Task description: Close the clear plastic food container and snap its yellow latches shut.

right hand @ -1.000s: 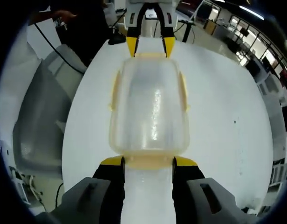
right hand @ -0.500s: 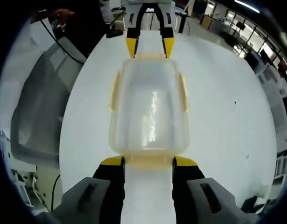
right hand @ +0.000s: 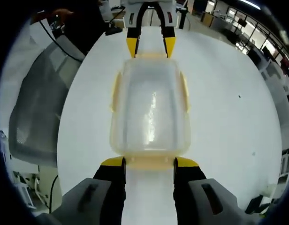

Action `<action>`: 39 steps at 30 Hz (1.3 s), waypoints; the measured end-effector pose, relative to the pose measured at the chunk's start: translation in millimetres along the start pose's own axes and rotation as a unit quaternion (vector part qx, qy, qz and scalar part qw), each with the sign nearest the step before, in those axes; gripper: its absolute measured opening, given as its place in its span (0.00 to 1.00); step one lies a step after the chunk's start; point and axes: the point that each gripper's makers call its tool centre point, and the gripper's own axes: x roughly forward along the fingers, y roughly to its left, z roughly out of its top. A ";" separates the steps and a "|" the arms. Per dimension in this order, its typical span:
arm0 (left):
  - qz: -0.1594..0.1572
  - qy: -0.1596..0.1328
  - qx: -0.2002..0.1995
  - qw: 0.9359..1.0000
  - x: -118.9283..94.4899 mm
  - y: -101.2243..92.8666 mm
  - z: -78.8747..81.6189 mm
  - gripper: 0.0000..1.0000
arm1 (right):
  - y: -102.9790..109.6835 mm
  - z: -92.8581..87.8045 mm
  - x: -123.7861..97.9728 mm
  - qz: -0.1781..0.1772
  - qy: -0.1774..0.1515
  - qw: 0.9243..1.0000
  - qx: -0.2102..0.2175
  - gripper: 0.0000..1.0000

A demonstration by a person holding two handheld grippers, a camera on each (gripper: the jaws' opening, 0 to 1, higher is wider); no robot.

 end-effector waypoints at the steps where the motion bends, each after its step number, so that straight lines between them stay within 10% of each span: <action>1: 0.000 0.000 0.001 1.000 0.1 -0.5 -0.4 0.33 | 0.5 0.1 0.7 0.001 0.000 1.000 0.000 0.36; 29: 0.002 0.004 0.018 1.000 6.5 -7.3 -5.4 0.38 | 6.2 -4.2 4.6 0.011 0.005 0.999 0.032 0.48; 39: 0.026 -0.036 -0.021 0.999 -11.7 -11.9 11.4 0.38 | 10.2 3.8 -17.1 -0.031 -0.041 0.993 0.105 0.34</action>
